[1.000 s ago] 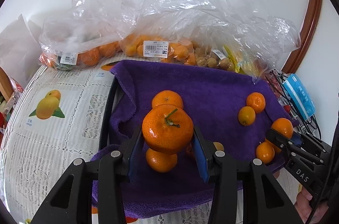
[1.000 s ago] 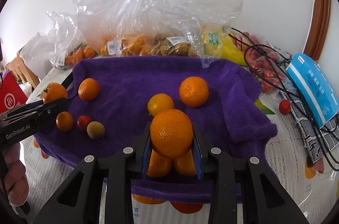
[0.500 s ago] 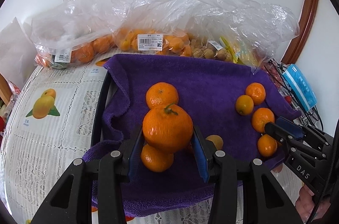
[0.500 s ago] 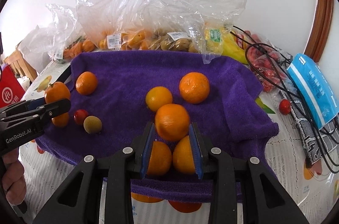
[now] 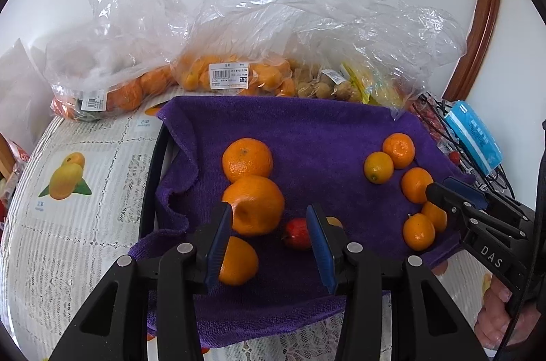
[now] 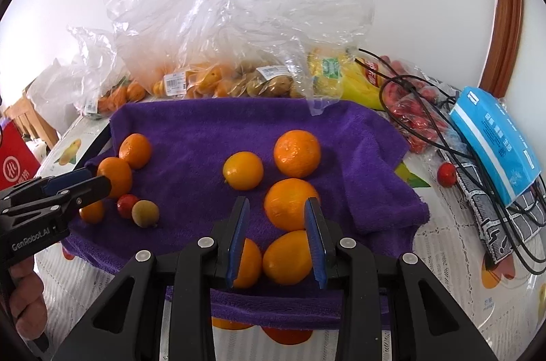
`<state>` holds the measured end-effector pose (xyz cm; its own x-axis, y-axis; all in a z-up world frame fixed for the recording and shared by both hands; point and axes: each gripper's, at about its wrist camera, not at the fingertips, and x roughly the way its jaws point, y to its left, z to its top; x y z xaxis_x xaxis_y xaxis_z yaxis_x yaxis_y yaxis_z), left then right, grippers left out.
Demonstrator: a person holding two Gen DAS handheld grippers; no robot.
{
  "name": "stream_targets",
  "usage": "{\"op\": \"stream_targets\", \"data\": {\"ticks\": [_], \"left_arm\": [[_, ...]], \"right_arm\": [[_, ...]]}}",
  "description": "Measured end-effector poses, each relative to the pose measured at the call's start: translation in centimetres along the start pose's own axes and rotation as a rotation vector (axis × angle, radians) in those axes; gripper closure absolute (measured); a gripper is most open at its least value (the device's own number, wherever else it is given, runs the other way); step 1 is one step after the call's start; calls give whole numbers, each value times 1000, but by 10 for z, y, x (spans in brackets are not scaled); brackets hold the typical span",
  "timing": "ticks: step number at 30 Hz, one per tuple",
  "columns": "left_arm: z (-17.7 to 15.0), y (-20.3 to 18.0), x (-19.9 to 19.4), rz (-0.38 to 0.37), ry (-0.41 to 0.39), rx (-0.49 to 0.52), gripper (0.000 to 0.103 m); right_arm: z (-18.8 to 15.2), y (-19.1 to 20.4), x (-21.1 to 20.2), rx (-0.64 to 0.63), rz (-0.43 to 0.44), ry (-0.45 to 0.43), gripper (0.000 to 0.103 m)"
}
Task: Organize fruits
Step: 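Open the left tool to release the large orange while the right tool releases its orange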
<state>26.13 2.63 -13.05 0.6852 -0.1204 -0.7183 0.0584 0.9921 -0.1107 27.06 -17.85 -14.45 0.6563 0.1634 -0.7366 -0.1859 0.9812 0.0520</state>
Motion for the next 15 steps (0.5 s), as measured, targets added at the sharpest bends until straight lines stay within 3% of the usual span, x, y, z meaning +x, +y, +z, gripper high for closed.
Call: {"op": "stream_targets", "data": {"ticks": [15], "left_arm": [[1,2,3,-24,25,-7,48]], "right_arm": [[-2,2,2,-5,-1,2,63]]}}
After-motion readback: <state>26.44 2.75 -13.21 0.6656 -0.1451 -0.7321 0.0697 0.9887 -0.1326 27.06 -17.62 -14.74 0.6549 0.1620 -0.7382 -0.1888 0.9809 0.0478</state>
